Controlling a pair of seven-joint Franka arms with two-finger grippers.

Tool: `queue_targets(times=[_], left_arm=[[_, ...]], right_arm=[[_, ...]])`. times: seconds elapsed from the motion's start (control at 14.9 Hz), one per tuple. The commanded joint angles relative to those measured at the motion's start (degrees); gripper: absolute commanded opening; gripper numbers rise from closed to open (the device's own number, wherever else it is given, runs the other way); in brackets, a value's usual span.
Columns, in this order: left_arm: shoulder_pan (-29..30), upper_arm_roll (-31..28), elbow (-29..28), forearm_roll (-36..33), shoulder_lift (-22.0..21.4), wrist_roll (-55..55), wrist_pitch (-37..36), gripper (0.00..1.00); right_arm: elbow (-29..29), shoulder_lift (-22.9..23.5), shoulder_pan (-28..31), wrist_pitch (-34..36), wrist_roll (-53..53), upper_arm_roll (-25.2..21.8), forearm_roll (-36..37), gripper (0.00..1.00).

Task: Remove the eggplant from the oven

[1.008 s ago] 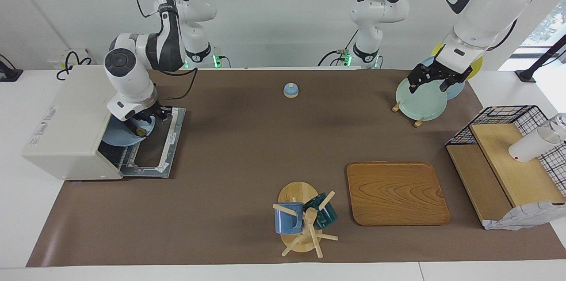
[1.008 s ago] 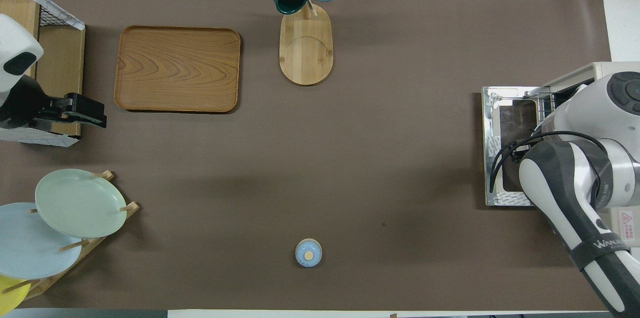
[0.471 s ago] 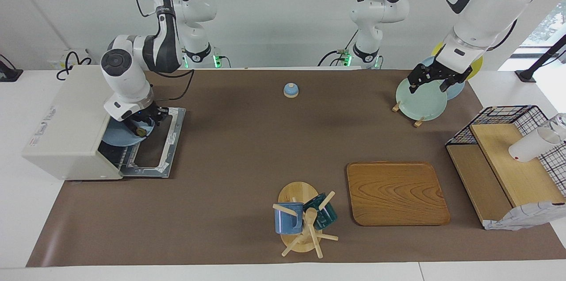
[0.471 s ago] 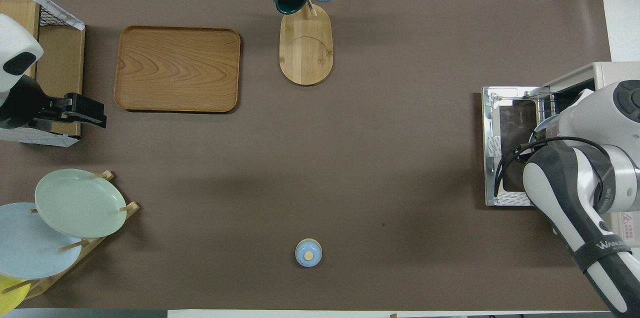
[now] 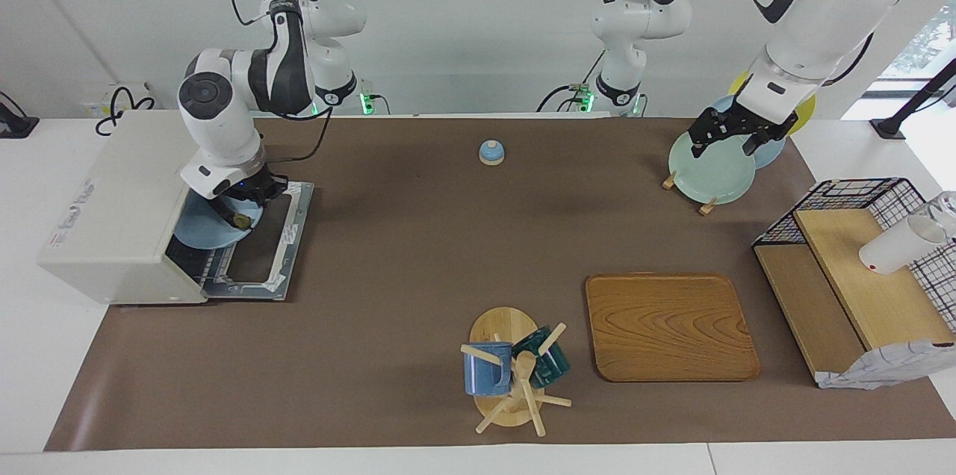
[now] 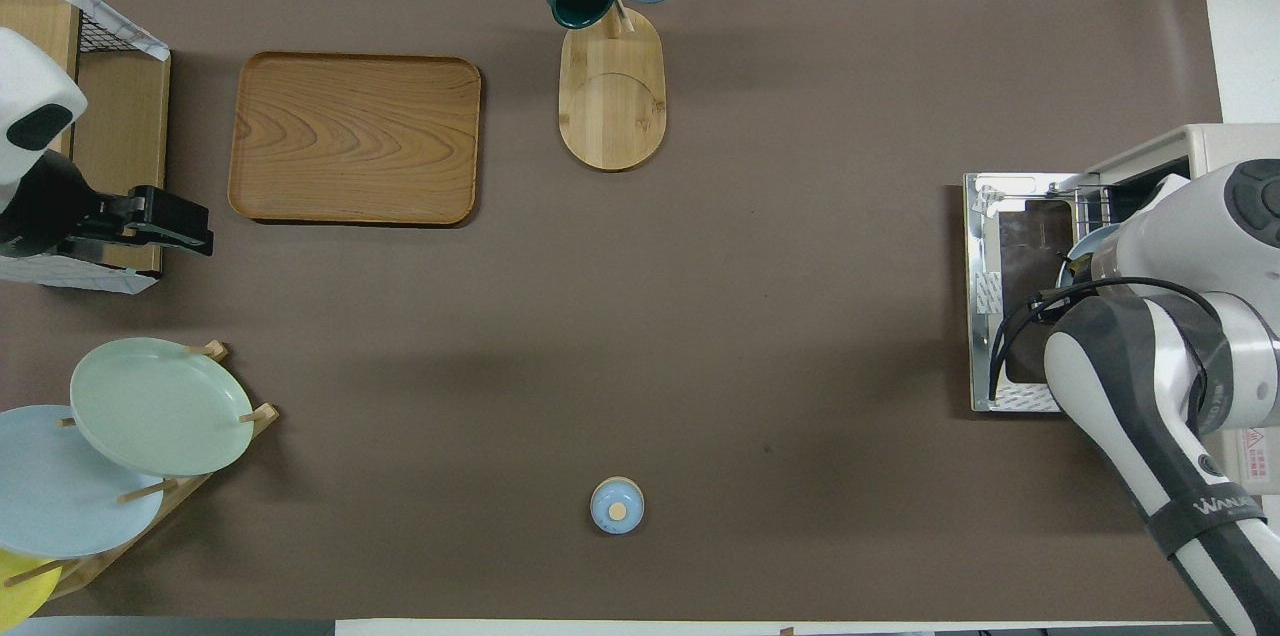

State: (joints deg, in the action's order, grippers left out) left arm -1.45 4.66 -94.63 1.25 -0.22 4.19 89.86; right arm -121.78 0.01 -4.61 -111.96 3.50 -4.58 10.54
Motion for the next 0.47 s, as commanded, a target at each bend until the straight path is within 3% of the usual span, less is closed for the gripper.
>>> queue_targets(times=[0.0, 0.2, 0.4], left_arm=[[0.58, 0.26, -0.03, 0.07, -0.31, -0.77, -0.83, 1.00], [0.58, 0.26, -0.03, 0.07, -0.31, -0.77, -0.83, 1.00], [0.58, 0.26, -0.03, 0.07, -0.31, -0.77, -0.83, 1.00]], right_arm=[[6.19, 2.27, -6.44, 5.34, -5.94, 0.62, 1.93, 0.00], [10.05, 3.58, -15.41, 7.45, -16.82, 0.88, 1.77, 0.00], [20.57, 10.33, -23.93, 11.31, -29.75, 1.33, -2.34, 0.00]])
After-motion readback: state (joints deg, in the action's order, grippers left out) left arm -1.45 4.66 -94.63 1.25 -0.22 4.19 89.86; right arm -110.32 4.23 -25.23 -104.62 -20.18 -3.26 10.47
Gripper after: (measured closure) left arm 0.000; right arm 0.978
